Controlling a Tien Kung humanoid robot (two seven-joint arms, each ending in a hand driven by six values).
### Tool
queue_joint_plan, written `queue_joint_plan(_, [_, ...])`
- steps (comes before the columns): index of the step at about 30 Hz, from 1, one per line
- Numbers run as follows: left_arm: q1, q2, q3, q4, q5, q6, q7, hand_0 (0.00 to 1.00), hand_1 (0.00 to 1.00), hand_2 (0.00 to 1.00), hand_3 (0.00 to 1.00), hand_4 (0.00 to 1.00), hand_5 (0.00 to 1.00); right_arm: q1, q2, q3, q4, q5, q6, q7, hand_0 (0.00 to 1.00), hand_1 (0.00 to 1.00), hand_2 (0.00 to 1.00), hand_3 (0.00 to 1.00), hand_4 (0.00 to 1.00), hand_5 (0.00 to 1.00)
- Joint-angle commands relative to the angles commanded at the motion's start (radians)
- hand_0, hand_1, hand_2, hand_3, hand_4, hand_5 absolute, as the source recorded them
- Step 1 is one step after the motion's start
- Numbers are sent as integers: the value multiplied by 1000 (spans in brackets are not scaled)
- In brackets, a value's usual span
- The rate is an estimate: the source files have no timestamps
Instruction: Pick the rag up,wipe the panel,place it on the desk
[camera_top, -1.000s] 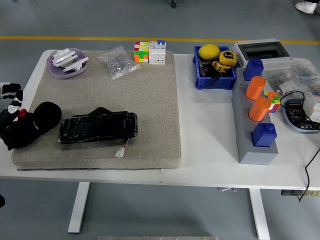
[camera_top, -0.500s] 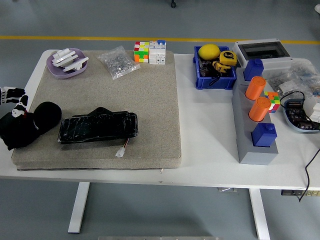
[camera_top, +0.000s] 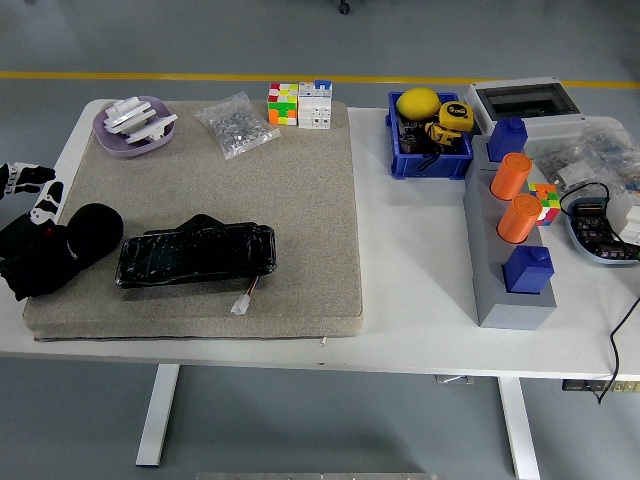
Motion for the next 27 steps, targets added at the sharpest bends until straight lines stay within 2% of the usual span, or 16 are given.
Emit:
queue_joint_plan(5, [1, -30, -15, -2, 5, 0, 5, 582, 665, 624, 585, 689, 496, 8, 1, 23, 0, -22, -1, 0, 775, 701, 699, 613, 998, 488])
queue_joint_plan(9, [2, -44, -21, -2, 22, 1, 11, 599, 674, 626, 587, 694, 495, 9, 2, 32, 0, -33, -3, -2, 777, 700, 699, 613, 998, 491])
queue_joint_plan(27, [-13, -59, -37, -7, 62, 3, 18, 618, 679, 629, 587, 697, 493, 14, 0, 41, 0, -39, -7, -1, 779, 701, 696, 615, 998, 494])
